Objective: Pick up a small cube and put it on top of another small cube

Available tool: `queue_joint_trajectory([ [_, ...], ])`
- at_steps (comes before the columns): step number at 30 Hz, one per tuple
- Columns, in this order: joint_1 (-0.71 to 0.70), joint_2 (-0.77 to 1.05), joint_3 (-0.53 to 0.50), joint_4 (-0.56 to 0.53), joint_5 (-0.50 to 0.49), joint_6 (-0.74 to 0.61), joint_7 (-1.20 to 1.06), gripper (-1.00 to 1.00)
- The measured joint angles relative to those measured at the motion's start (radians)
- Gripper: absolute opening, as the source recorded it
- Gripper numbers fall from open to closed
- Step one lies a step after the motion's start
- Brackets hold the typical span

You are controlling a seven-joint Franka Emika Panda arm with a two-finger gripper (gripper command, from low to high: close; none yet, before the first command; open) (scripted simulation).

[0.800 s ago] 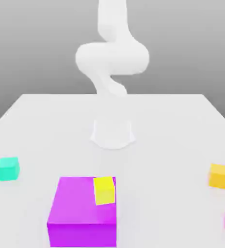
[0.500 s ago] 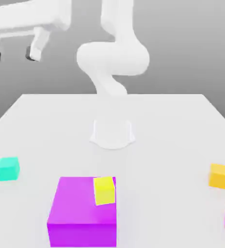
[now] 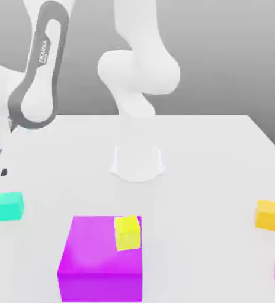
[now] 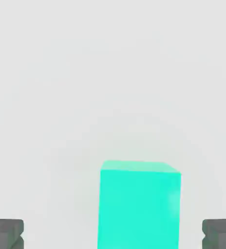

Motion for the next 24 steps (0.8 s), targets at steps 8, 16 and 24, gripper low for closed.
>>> queue_joint_trajectory([
  [8,-0.108,0.139,0.135,0.028,0.128,0.107,-0.094,-1.00],
  [16,-0.044,-0.015,0.033,-0.006,-0.041,-0.008,0.033,-1.00],
  [24,0.265,-0.249,0.178,0.010,-0.147,-0.245,0.155,-1.00],
])
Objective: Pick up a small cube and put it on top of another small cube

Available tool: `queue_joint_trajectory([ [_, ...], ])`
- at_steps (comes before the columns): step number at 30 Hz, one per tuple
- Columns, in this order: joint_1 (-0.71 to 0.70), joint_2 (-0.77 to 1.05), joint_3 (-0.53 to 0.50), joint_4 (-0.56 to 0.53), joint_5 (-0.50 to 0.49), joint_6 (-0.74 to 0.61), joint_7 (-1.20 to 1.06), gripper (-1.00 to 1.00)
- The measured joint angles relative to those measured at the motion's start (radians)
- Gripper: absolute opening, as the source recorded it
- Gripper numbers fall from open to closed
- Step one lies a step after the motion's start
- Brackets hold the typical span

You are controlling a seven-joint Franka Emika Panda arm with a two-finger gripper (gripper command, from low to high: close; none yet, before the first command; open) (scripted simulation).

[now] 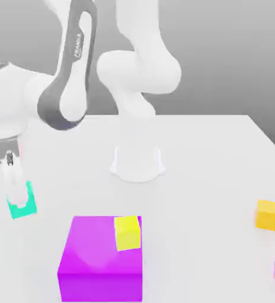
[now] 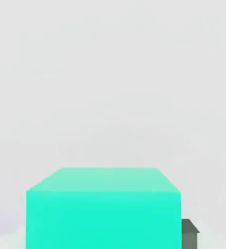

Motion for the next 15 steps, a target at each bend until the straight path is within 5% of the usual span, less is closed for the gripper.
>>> queue_joint_trajectory([
  [7,0.197,-0.155,0.210,0.025,-0.019,-0.182,0.062,-1.00],
  [11,0.217,-0.057,0.238,-0.002,-0.032,-0.057,0.077,-1.00],
  [12,0.218,-0.035,0.240,-0.008,-0.034,-0.029,0.079,1.00],
  [15,0.218,-0.035,0.240,-0.008,-0.034,-0.029,0.079,1.00],
])
